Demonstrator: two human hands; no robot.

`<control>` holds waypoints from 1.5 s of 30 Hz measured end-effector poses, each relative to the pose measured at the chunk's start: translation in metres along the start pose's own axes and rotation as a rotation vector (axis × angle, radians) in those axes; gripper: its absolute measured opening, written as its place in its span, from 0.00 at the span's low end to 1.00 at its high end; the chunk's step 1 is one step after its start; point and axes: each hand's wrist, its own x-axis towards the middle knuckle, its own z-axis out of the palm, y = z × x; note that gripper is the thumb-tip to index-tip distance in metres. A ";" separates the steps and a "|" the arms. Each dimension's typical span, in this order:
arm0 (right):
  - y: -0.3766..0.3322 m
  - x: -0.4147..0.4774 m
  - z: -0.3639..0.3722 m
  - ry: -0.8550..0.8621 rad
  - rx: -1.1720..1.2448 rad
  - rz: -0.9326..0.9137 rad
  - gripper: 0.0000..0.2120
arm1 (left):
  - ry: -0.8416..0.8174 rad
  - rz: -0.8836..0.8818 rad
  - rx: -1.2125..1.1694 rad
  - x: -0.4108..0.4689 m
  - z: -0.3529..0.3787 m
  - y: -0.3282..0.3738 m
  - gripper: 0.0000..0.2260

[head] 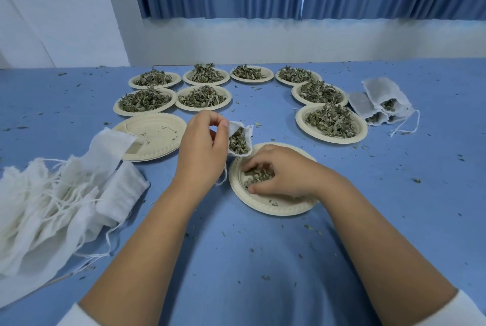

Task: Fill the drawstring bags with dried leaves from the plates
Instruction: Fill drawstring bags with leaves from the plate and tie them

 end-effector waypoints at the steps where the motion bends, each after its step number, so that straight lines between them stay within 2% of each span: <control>1: -0.002 0.001 0.001 0.020 0.009 -0.013 0.17 | -0.004 -0.003 -0.004 0.000 0.000 0.000 0.05; 6: -0.008 0.004 0.006 0.055 0.015 -0.017 0.07 | -0.019 -0.008 -0.008 -0.001 0.000 0.002 0.04; 14: -0.007 0.002 0.003 0.082 0.095 0.038 0.03 | -0.029 -0.002 0.007 -0.001 -0.001 0.001 0.04; 20: 0.000 -0.006 -0.023 0.367 0.480 0.110 0.04 | -0.001 0.006 -0.011 -0.001 -0.001 0.001 0.04; 25: -0.013 -0.006 -0.024 0.601 0.826 0.034 0.05 | 0.005 -0.002 -0.003 -0.001 0.004 0.004 0.03; 27: -0.021 -0.002 -0.017 0.645 0.866 0.019 0.05 | 0.014 -0.006 -0.008 -0.002 0.007 0.005 0.03; 32: -0.027 0.009 0.002 0.662 0.663 0.047 0.05 | 0.031 -0.035 -0.118 -0.004 0.008 0.010 0.03; 37: -0.025 0.014 0.009 0.634 0.351 0.123 0.04 | -0.045 0.078 -0.010 -0.009 0.012 0.016 0.04; 39: -0.027 0.015 0.008 0.645 0.445 0.183 0.04 | -0.077 0.098 -0.002 -0.011 0.014 0.017 0.04; 42: -0.026 0.013 0.004 0.661 0.683 0.244 0.09 | -0.080 0.055 -0.036 -0.011 0.014 0.017 0.04; 45: -0.027 0.009 -0.003 0.559 0.858 0.265 0.04 | -0.067 -0.014 -0.075 -0.009 0.013 0.015 0.03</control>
